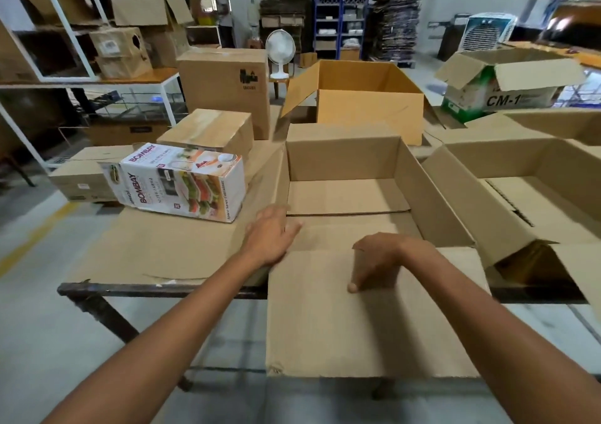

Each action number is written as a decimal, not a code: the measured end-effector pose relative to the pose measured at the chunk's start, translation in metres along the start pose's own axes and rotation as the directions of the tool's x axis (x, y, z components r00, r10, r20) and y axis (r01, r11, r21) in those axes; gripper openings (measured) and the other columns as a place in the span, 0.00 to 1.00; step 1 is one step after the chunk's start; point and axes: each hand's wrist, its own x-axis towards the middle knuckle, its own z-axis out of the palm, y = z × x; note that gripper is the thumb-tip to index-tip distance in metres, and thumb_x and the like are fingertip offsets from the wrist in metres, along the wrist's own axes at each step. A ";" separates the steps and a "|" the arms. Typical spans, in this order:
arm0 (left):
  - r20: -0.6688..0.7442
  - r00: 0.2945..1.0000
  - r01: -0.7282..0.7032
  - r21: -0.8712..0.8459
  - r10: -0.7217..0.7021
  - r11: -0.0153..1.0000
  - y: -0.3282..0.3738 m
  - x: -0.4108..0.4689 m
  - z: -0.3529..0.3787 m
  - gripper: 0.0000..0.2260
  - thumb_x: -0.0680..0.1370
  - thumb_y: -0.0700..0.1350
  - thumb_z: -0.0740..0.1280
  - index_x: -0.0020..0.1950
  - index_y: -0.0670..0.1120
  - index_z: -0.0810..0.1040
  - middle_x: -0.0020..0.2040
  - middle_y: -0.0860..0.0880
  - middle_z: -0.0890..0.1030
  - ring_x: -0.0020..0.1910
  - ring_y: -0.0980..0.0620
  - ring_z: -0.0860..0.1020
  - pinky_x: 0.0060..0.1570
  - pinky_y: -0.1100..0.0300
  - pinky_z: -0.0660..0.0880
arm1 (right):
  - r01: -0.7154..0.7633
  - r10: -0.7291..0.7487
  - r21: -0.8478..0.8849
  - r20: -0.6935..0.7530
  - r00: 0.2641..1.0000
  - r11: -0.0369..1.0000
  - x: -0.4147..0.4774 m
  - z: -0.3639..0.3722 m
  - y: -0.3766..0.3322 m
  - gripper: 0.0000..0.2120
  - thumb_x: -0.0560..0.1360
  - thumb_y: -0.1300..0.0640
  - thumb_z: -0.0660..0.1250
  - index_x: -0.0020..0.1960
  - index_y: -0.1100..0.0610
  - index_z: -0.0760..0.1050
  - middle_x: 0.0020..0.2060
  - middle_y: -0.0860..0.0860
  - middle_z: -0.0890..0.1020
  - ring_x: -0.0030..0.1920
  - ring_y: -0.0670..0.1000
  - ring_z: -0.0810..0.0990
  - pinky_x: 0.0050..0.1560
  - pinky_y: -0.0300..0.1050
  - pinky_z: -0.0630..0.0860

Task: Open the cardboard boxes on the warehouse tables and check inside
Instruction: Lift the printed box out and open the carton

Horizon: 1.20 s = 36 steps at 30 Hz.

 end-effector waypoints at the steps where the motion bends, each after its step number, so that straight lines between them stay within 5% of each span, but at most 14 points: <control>1: 0.063 0.998 -0.025 0.059 0.021 0.998 0.004 -0.004 0.005 0.29 0.80 0.66 0.57 0.74 0.49 0.69 0.74 0.44 0.69 0.76 0.43 0.60 0.71 0.43 0.63 | -0.039 0.039 -0.018 -0.048 0.998 0.999 -0.001 0.003 0.004 0.30 0.59 0.32 0.76 0.49 0.54 0.82 0.44 0.51 0.86 0.44 0.54 0.85 0.43 0.43 0.80; 3: 0.144 0.989 -0.016 0.197 -0.013 0.980 0.009 -0.012 0.017 0.35 0.75 0.75 0.51 0.71 0.55 0.74 0.74 0.48 0.70 0.80 0.42 0.52 0.72 0.39 0.61 | -0.110 0.094 -0.050 -0.253 0.963 0.993 0.004 0.016 0.004 0.27 0.60 0.32 0.76 0.47 0.52 0.81 0.44 0.49 0.84 0.44 0.53 0.82 0.47 0.46 0.80; 8: -0.042 0.999 0.007 0.277 0.005 0.961 0.011 -0.018 0.031 0.41 0.72 0.76 0.42 0.62 0.52 0.81 0.69 0.46 0.77 0.79 0.41 0.55 0.69 0.42 0.66 | -0.205 0.141 -0.047 -0.577 0.804 0.978 0.019 0.048 0.004 0.22 0.66 0.33 0.73 0.50 0.48 0.79 0.44 0.49 0.82 0.47 0.53 0.81 0.43 0.45 0.71; 14: -0.070 0.997 -0.008 0.289 0.030 0.957 0.005 -0.016 0.039 0.39 0.75 0.74 0.44 0.61 0.50 0.82 0.65 0.44 0.79 0.78 0.40 0.58 0.69 0.42 0.66 | -0.243 0.154 -0.037 -0.678 0.719 0.969 0.020 0.064 0.000 0.19 0.67 0.35 0.71 0.49 0.48 0.78 0.47 0.48 0.83 0.52 0.53 0.79 0.51 0.51 0.66; 19: -0.008 0.999 -0.042 0.141 0.044 0.989 0.000 -0.023 0.031 0.32 0.80 0.68 0.50 0.74 0.49 0.69 0.73 0.43 0.70 0.78 0.40 0.57 0.73 0.42 0.62 | -0.232 0.173 0.003 -0.676 0.716 0.973 0.004 0.083 -0.003 0.30 0.67 0.33 0.70 0.65 0.44 0.73 0.63 0.49 0.76 0.64 0.54 0.70 0.65 0.55 0.62; 22: -0.056 0.996 -0.066 0.021 0.067 0.998 0.000 -0.045 0.016 0.30 0.81 0.65 0.53 0.78 0.49 0.62 0.78 0.44 0.63 0.79 0.42 0.57 0.75 0.43 0.59 | -0.203 0.201 0.076 -0.666 0.719 0.976 -0.011 0.094 -0.009 0.38 0.70 0.34 0.69 0.75 0.46 0.63 0.75 0.54 0.65 0.75 0.58 0.59 0.76 0.57 0.48; 26: -0.138 0.989 -0.064 -0.098 0.050 0.993 0.000 -0.104 -0.004 0.33 0.80 0.68 0.51 0.79 0.50 0.60 0.78 0.44 0.63 0.78 0.43 0.58 0.75 0.42 0.60 | -0.048 0.192 0.236 -0.640 0.744 0.971 -0.043 0.106 -0.034 0.41 0.74 0.36 0.68 0.80 0.47 0.54 0.80 0.54 0.53 0.80 0.60 0.47 0.78 0.58 0.47; 31: -0.301 0.950 -0.125 -0.139 0.078 0.982 -0.004 -0.195 -0.029 0.32 0.80 0.64 0.51 0.78 0.47 0.63 0.78 0.44 0.64 0.77 0.48 0.57 0.77 0.52 0.53 | 0.304 0.130 0.400 -0.763 0.633 0.864 -0.088 0.135 -0.086 0.35 0.76 0.43 0.69 0.78 0.53 0.62 0.79 0.54 0.60 0.78 0.55 0.55 0.76 0.53 0.57; 36: -0.385 0.923 -0.049 -0.200 -0.032 0.979 -0.019 -0.271 -0.050 0.31 0.81 0.64 0.53 0.79 0.47 0.63 0.78 0.46 0.64 0.78 0.49 0.57 0.77 0.53 0.55 | 0.494 0.106 0.435 -0.821 0.562 0.753 -0.121 0.168 -0.144 0.29 0.75 0.46 0.72 0.73 0.53 0.70 0.76 0.52 0.66 0.76 0.50 0.62 0.73 0.39 0.56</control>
